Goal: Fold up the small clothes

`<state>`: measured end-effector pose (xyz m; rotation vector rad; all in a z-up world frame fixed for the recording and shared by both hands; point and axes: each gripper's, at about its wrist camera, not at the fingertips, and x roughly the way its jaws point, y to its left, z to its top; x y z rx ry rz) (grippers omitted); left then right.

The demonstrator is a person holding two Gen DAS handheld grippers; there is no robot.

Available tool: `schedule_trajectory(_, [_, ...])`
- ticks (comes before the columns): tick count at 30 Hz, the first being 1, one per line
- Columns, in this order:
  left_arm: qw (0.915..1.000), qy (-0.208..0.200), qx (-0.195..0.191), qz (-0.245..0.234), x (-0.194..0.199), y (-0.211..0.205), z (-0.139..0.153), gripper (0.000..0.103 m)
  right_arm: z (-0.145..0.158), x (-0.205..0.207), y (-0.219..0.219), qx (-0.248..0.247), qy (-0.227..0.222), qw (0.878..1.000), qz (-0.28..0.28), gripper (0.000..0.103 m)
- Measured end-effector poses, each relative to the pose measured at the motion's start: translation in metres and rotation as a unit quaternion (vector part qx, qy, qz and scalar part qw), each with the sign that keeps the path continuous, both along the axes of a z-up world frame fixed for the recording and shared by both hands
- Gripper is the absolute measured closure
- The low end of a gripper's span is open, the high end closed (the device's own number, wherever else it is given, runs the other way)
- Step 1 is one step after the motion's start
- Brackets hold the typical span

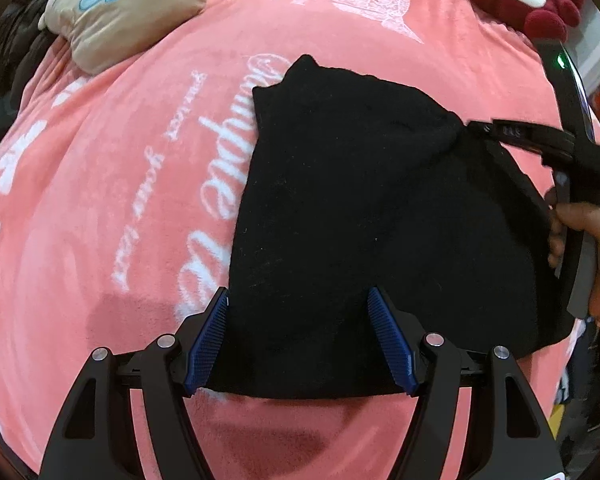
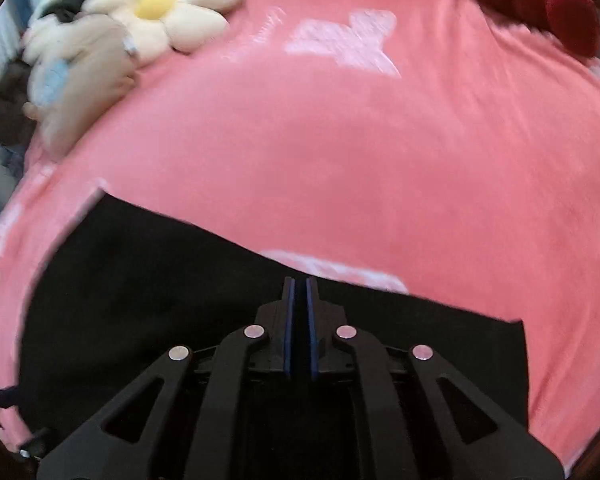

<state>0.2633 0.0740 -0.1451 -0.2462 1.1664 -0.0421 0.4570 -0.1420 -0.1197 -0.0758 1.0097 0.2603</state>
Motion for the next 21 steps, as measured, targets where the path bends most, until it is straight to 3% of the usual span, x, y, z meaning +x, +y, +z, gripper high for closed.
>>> schedule_trajectory(2, [0.9999,-0.007,-0.009,0.004,0.0,0.005,0.006,0.035,0.023,-0.022,-0.033,0.039,-0.031,0.998,-0.029,0.075])
schedule_trajectory(3, [0.9998,-0.013,-0.012,0.007,0.0,0.008,0.01,0.035,0.034,-0.041,-0.057,0.046,-0.049,0.996,-0.052,0.058])
schedule_trajectory(4, [0.9996,-0.02,-0.014,0.011,0.001,0.012,0.013,0.035,0.04,-0.059,-0.078,0.054,-0.059,0.994,-0.068,0.054])
schedule_trajectory(6, [0.9991,-0.033,-0.017,0.021,0.006,0.02,0.02,0.035,0.037,-0.085,-0.112,0.067,-0.046,0.992,-0.094,0.054])
schedule_trajectory(8, [0.9992,-0.021,-0.021,0.028,0.01,0.027,0.017,0.035,0.023,-0.123,-0.152,0.115,-0.015,0.986,-0.12,0.054])
schedule_trajectory(13, [0.9937,0.009,-0.102,0.046,-0.003,0.036,-0.006,0.036,-0.013,-0.193,-0.184,0.163,0.024,0.979,-0.121,0.053])
schedule_trajectory(15, [0.9944,-0.019,-0.093,0.046,-0.011,0.031,-0.008,0.041,-0.023,-0.2,-0.176,0.168,0.036,0.98,-0.102,0.057])
schedule_trajectory(16, [0.995,-0.021,-0.087,0.044,-0.011,0.03,-0.008,0.053,-0.028,-0.2,-0.168,0.15,0.04,0.984,-0.087,0.078])
schedule_trajectory(17, [0.9957,-0.023,-0.082,0.037,-0.01,0.028,-0.008,0.065,-0.03,-0.197,-0.164,0.141,0.047,0.985,-0.085,0.092])
schedule_trajectory(18, [0.9954,-0.02,-0.089,0.029,-0.009,0.028,-0.005,0.096,-0.024,-0.195,-0.165,0.148,0.044,0.984,-0.091,0.096])
schedule_trajectory(21, [0.9921,-0.037,-0.116,0.032,-0.011,0.037,0.022,0.096,0.013,-0.204,-0.175,0.152,-0.008,0.983,-0.099,0.098])
